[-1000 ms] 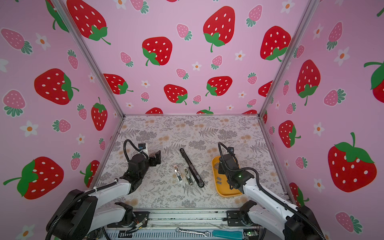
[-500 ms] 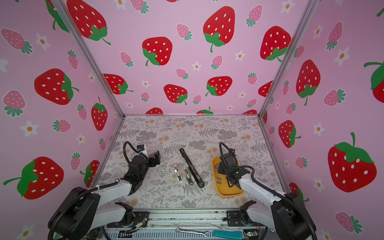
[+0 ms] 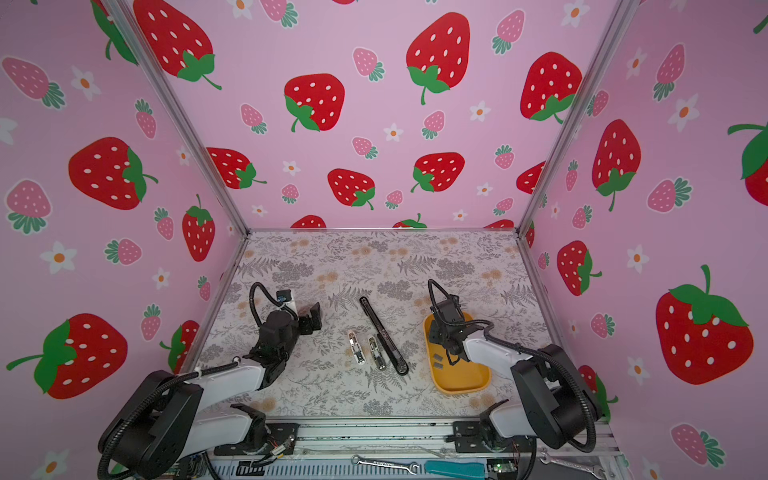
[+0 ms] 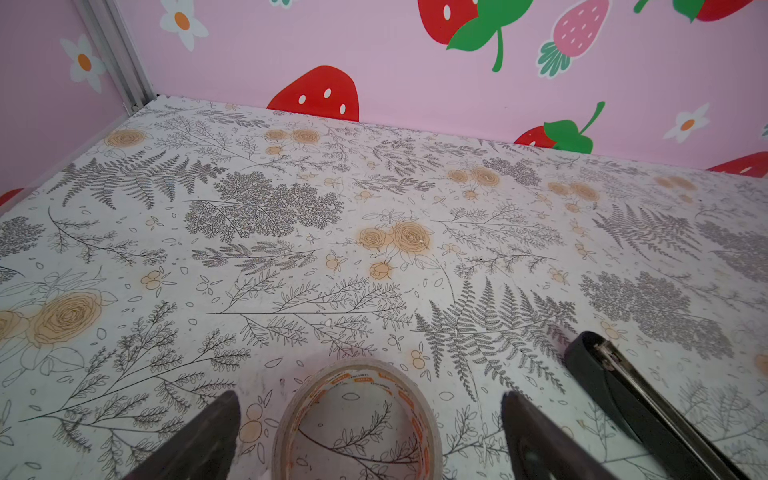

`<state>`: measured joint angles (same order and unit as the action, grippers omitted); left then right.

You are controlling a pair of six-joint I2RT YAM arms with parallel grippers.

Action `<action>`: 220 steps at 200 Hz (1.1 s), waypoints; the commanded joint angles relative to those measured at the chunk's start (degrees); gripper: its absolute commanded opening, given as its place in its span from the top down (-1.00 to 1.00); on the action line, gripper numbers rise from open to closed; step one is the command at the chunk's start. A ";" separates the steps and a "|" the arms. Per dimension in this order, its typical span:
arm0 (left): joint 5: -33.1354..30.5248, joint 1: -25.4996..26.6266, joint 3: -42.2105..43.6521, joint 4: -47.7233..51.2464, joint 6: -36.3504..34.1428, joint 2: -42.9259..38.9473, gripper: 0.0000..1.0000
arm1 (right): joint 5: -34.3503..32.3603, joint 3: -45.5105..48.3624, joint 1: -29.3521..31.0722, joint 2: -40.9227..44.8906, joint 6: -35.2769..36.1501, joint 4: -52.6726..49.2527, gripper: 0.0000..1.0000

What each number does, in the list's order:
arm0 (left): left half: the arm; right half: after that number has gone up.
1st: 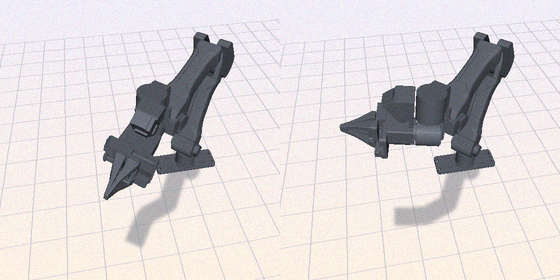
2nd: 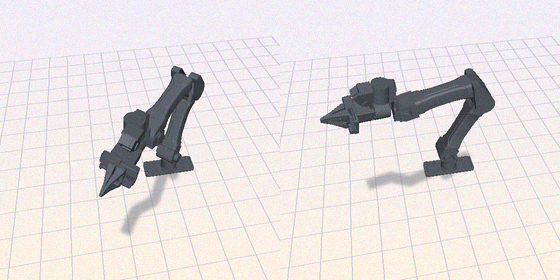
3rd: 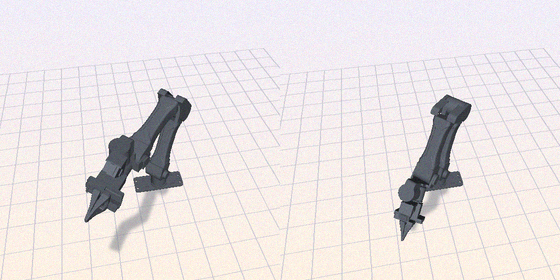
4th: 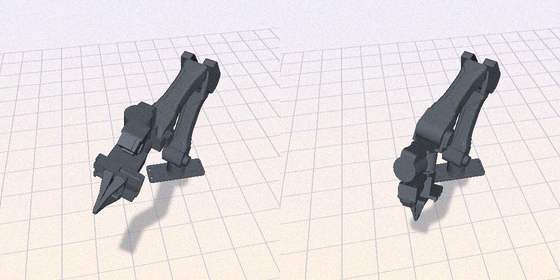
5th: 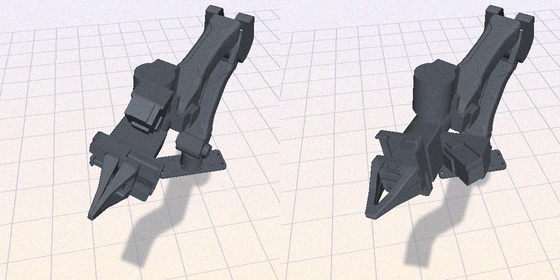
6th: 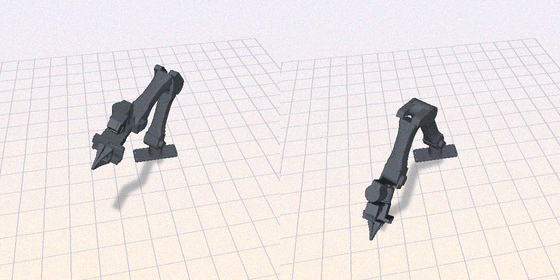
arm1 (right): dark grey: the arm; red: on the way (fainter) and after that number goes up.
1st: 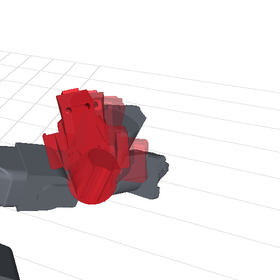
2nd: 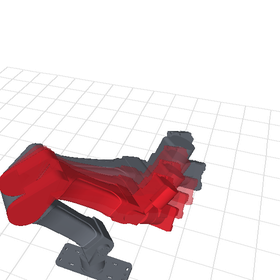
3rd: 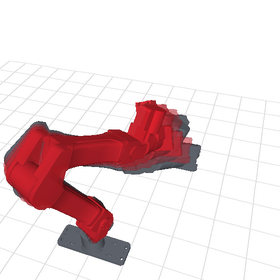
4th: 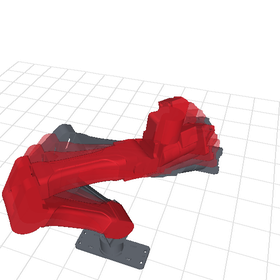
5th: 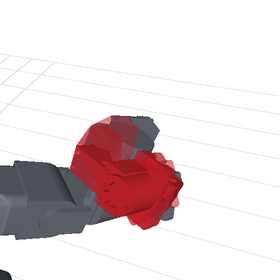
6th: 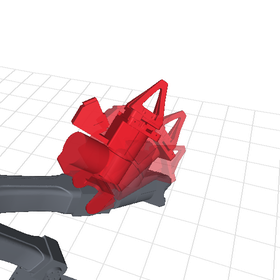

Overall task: Load the staples into the stapler
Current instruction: 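Lower the open right gripper into the yellow tray over a staple strip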

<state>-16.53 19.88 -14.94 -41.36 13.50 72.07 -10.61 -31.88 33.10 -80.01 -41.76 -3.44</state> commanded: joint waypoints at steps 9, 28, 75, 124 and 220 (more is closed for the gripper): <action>-1.22 0.25 -2.37 -1.21 -0.26 0.52 -0.98 | 1.17 -1.17 -0.32 -1.39 0.25 0.37 0.52; -1.13 0.40 -2.72 -1.02 -0.49 0.79 -0.98 | 0.69 -1.08 -0.32 -1.64 0.61 0.28 0.46; -1.20 0.79 -3.34 -0.40 -1.08 1.38 -0.98 | -1.42 -2.49 -0.32 -4.46 0.49 -2.05 0.40; -1.46 1.42 -4.16 0.22 -1.87 2.18 -0.98 | -2.86 -1.32 -0.32 -3.53 -0.42 -4.19 0.56; -2.25 2.55 -4.73 0.41 -2.98 2.81 -0.98 | -4.48 -3.13 -0.32 -5.04 1.06 -5.62 0.51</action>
<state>-17.56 22.06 -17.45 -40.66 11.33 74.41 -14.70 -33.82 33.10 -82.15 -40.71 -6.33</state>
